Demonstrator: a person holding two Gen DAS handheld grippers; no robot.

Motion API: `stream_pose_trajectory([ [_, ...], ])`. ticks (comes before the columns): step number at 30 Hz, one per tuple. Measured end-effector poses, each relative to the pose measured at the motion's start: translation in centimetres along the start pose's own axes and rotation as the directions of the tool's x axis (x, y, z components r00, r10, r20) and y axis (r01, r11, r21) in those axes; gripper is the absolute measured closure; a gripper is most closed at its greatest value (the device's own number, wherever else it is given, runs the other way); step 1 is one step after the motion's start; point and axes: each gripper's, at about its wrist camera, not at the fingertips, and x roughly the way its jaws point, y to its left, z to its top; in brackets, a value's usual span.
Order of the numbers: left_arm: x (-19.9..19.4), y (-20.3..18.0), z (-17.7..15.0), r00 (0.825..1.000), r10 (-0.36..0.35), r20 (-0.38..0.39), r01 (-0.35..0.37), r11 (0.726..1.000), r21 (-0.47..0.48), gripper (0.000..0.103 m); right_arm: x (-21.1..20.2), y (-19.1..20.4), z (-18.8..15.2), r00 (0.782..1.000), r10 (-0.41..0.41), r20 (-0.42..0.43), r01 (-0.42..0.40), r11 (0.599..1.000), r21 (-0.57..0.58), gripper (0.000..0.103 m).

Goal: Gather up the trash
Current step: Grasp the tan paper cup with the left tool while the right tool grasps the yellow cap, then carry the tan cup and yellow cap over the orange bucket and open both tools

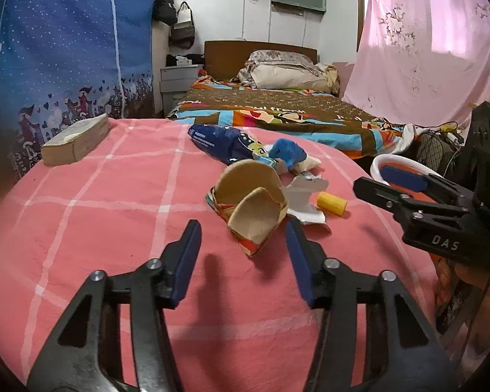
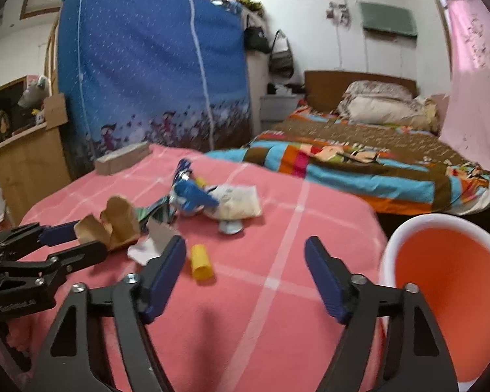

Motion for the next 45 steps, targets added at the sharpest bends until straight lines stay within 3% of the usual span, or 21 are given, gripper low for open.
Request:
stream_pose_trajectory([
  [3, 0.2, 0.1, -0.1, 1.000, -0.004, -0.012, 0.004, 1.000, -0.002, 0.055, 0.4, 0.4, -0.2, 0.999, 0.025, -0.026, -0.025, 1.000, -0.014, 0.053],
  [14, 0.5, -0.3, -0.2, 0.999, -0.017, -0.033, 0.018, 1.000, 0.011, 0.079, 1.9, 2.0, -0.3, 0.990, 0.091, -0.104, -0.099, 0.992, -0.077, 0.072],
  [21, 0.5, -0.4, -0.3, 0.999, -0.023, -0.035, 0.024, 1.000, 0.014, 0.093, 2.6, 2.3, -0.4, 0.983, 0.111, -0.144, -0.124, 0.989, -0.084, 0.089],
  [27, 0.1, -0.4, -0.2, 1.000, -0.014, -0.002, 0.014, 1.000, 0.006, 0.098, 2.4, 2.6, -0.4, 0.984, 0.109, -0.143, -0.124, 0.987, -0.106, 0.089],
  [33, -0.9, -0.8, 0.3, 0.998, -0.011, 0.059, 0.011, 1.000, 0.013, 0.098, 1.2, 2.6, -0.4, 0.992, 0.098, -0.073, -0.106, 0.989, -0.106, 0.089],
  [38, -1.7, -1.8, 1.2, 0.992, -0.013, 0.126, 0.008, 0.999, 0.041, 0.099, -0.5, 1.7, 0.0, 0.996, 0.084, 0.036, -0.081, 0.995, -0.065, 0.089],
  [45, -3.4, -4.7, 3.1, 0.963, -0.055, 0.264, 0.018, 0.990, 0.139, 0.099, -3.9, 0.2, 0.8, 0.971, 0.015, 0.239, -0.011, 1.000, -0.020, 0.089],
])
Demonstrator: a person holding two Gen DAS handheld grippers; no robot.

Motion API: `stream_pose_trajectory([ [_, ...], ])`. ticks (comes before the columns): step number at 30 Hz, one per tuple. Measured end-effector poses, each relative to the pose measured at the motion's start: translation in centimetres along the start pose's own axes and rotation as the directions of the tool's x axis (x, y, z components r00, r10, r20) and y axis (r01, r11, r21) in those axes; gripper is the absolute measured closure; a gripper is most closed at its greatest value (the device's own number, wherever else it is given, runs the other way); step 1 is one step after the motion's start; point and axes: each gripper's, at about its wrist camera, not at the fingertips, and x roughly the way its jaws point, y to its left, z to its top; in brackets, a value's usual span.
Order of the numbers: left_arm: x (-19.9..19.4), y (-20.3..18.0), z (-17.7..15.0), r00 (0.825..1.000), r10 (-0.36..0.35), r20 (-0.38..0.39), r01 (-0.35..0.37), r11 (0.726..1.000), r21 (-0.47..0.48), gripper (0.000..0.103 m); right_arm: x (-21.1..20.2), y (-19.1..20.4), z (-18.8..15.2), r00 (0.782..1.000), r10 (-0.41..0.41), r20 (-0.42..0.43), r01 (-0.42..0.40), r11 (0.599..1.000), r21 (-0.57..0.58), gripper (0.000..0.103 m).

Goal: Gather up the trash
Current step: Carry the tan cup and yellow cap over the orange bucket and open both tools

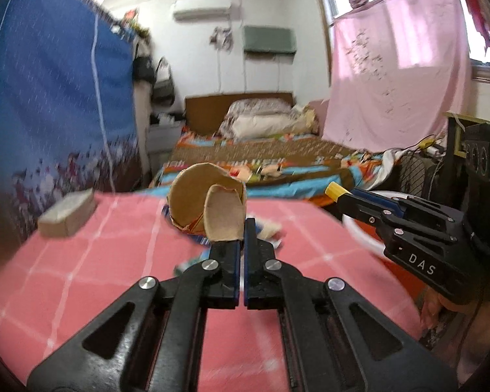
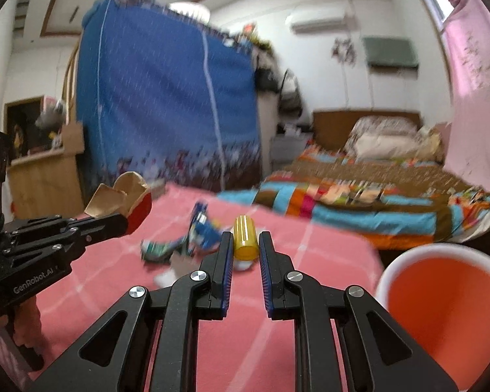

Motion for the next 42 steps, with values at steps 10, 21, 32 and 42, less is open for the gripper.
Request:
stream_pose_trajectory([
  [10, 0.2, -4.3, 2.5, 0.988, -0.098, 0.121, 0.087, 0.991, 0.100, 0.099, -4.6, -2.5, 1.8, 0.960, -0.146, 0.239, 0.144, 0.989, 0.030, 0.089],
  [21, 2.6, -7.9, 3.8, 0.968, -0.245, 0.055, 0.241, 0.968, 0.063, 0.099, -5.8, -7.4, 1.4, 0.941, -0.285, 0.184, 0.252, 0.950, 0.184, 0.089],
  [32, 6.4, -10.8, 3.7, 0.922, -0.374, -0.101, 0.375, 0.927, -0.017, 0.098, -6.1, -10.8, 0.1, 0.924, -0.381, 0.038, 0.359, 0.897, 0.257, 0.089],
  [42, 9.6, -13.6, 3.0, 0.855, -0.460, -0.239, 0.448, 0.888, -0.108, 0.098, -6.6, -13.5, -0.3, 0.913, -0.406, -0.032, 0.392, 0.855, 0.340, 0.089],
])
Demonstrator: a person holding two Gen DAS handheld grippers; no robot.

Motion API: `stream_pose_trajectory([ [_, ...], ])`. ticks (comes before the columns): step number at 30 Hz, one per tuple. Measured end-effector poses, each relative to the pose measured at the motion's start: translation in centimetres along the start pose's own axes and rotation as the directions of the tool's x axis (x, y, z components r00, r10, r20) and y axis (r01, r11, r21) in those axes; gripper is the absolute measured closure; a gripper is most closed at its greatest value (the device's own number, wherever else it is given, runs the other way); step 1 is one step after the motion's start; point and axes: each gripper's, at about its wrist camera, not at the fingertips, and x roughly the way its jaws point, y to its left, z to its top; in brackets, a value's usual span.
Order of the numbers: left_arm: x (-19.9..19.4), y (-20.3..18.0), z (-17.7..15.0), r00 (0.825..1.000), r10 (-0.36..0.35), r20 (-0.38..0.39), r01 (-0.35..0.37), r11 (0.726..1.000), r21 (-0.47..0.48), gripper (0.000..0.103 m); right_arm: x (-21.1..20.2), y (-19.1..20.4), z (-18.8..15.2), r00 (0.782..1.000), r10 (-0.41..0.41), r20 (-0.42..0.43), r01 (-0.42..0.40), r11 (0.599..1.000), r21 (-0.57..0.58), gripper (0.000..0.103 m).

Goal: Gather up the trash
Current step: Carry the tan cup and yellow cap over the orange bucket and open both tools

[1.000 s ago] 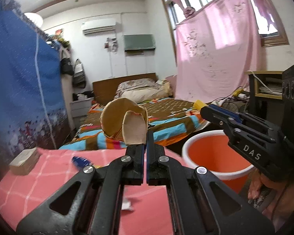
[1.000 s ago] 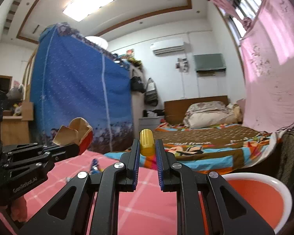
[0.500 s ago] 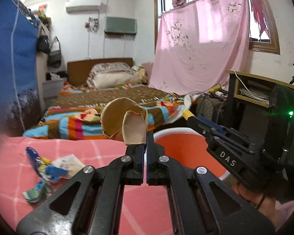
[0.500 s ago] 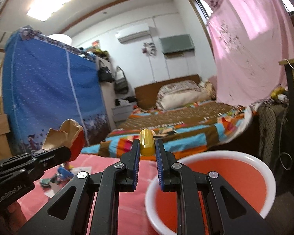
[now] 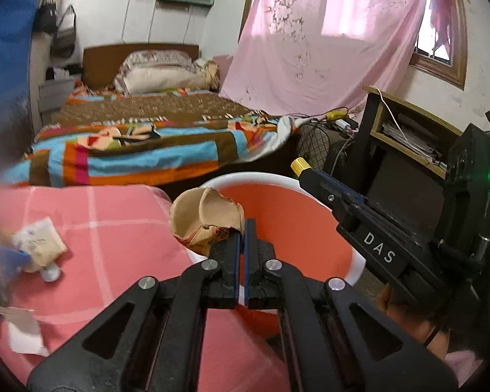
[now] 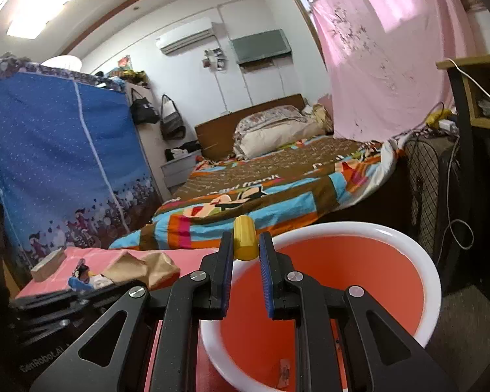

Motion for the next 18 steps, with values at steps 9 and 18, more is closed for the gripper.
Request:
stream_pose_trajectory([
  [9, 2.3, 0.1, 0.0, 0.998, -0.014, -0.064, 0.010, 0.998, -0.059, 0.098, 0.5, -1.2, 0.0, 0.999, -0.013, -0.046, 0.015, 0.999, 0.049, 0.089],
  [18, 3.3, 0.5, -0.1, 0.994, -0.015, -0.107, 0.004, 0.995, -0.099, 0.096, 1.2, -1.8, -0.2, 0.996, -0.018, -0.090, 0.025, 0.997, 0.075, 0.088],
])
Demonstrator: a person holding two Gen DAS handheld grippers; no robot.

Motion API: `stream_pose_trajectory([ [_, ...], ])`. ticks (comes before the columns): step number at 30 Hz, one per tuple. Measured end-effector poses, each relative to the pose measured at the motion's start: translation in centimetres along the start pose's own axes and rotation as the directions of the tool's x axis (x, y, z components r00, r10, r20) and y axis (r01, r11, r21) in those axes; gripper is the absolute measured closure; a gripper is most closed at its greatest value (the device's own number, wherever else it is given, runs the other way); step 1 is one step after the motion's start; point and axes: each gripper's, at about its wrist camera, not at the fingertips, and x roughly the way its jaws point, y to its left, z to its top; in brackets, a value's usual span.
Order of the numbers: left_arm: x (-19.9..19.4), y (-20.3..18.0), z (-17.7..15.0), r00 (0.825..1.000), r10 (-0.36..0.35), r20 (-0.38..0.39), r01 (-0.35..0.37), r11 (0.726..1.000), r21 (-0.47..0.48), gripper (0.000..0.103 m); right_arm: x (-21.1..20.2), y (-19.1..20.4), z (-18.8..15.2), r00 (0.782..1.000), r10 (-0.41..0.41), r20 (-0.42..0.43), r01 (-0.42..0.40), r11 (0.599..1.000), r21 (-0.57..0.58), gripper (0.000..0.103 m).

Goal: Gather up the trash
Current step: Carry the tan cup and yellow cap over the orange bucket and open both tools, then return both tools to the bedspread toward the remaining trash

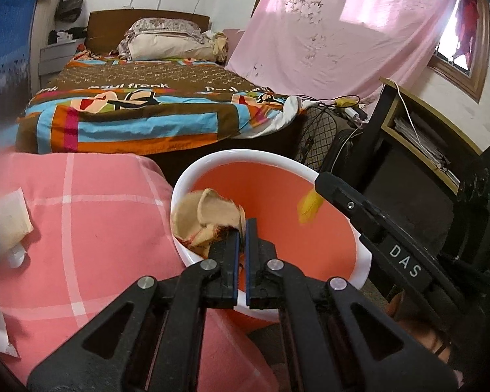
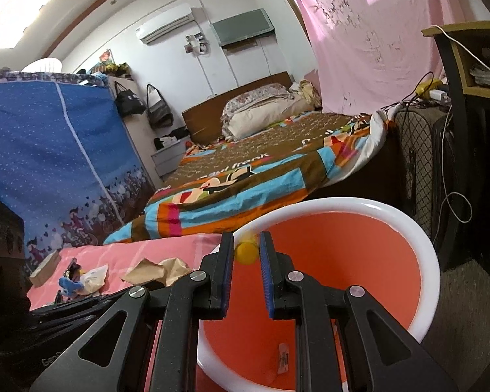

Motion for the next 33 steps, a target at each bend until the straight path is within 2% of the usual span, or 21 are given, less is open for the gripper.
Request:
stream_pose_trajectory([
  [8, -0.4, 0.6, 0.0, 1.000, 0.017, 0.013, -0.017, 1.000, -0.024, 0.084, 0.0, -0.1, 0.0, 1.000, -0.005, -0.006, 0.005, 1.000, 0.010, 0.088],
  [13, -1.6, 1.4, 0.1, 0.996, 0.057, 0.067, -0.054, 0.997, -0.053, 0.078, -0.1, 0.2, 0.1, 1.000, -0.003, 0.004, 0.003, 1.000, -0.003, 0.088],
  [17, -3.2, 2.1, 0.3, 0.986, 0.113, 0.125, -0.106, 0.992, -0.064, 0.072, -0.4, 1.0, 0.1, 1.000, 0.006, 0.030, -0.005, 1.000, -0.031, 0.088],
  [22, -5.7, 3.3, 0.1, 0.959, 0.193, 0.207, -0.179, 0.980, -0.081, 0.057, -0.7, 2.3, 0.1, 0.998, 0.018, 0.063, -0.013, 0.996, -0.083, 0.087],
  [25, -7.1, 3.9, -0.1, 0.937, 0.240, 0.254, -0.224, 0.970, -0.091, 0.047, -0.9, 3.3, 0.0, 0.996, 0.030, 0.082, -0.021, 0.994, -0.110, 0.082],
  [27, -8.1, 4.4, -0.4, 0.921, 0.273, 0.278, -0.254, 0.962, -0.102, 0.039, -1.0, 3.8, 0.0, 0.995, 0.040, 0.092, -0.028, 0.992, -0.122, 0.069],
  [33, -11.1, 6.3, -1.4, 0.863, 0.368, 0.346, -0.335, 0.930, -0.154, 0.021, -1.3, 5.8, -0.4, 0.990, 0.080, 0.117, -0.059, 0.984, -0.167, 0.065],
])
